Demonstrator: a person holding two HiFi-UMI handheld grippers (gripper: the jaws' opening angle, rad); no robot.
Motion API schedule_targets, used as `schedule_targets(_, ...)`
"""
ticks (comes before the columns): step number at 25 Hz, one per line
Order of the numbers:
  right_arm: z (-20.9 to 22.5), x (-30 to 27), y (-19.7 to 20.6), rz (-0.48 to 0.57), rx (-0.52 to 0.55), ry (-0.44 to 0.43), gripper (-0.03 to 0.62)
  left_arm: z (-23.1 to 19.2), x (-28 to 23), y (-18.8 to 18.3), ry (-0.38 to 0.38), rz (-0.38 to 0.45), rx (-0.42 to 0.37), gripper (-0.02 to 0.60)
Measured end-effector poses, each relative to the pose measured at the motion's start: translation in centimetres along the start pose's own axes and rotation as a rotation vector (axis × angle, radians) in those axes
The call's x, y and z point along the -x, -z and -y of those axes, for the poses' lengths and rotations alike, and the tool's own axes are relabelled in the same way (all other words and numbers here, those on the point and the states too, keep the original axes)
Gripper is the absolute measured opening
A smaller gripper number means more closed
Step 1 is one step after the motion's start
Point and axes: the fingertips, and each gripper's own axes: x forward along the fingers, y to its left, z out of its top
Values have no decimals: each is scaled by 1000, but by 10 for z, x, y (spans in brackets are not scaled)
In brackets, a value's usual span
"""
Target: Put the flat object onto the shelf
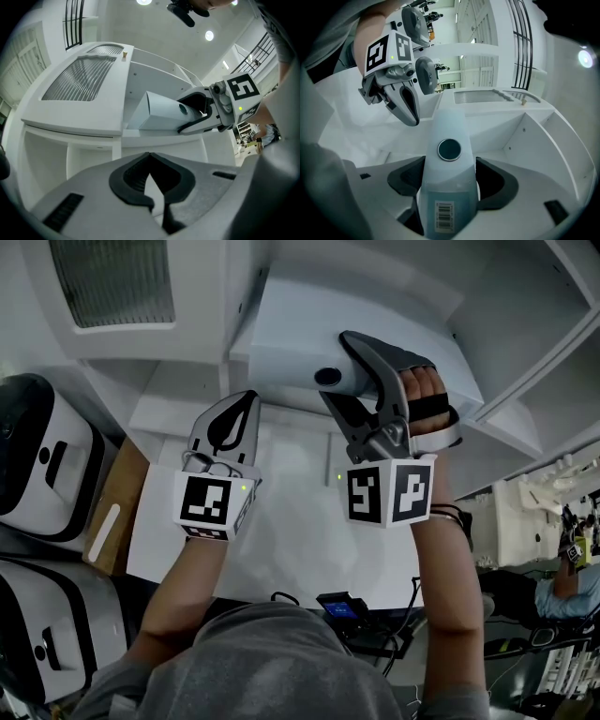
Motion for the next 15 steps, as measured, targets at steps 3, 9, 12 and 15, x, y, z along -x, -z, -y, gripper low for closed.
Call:
schedule_targets(3, 3, 2, -3, 14, -41, -7, 308, -3, 2, -2, -5, 2, 2, 6)
schedule_targets(9, 4, 8, -10, 44, -63, -22, 316, -5, 5, -5, -16, 7, -1, 6)
schedule_targets(12, 2, 11, -14, 52, -49, -26, 316, -5, 7, -6, -19, 8, -3, 6)
schedule_targets(15, 2, 17, -21, 67, -59, -29, 316, -5, 10, -5, -18, 8, -3, 6)
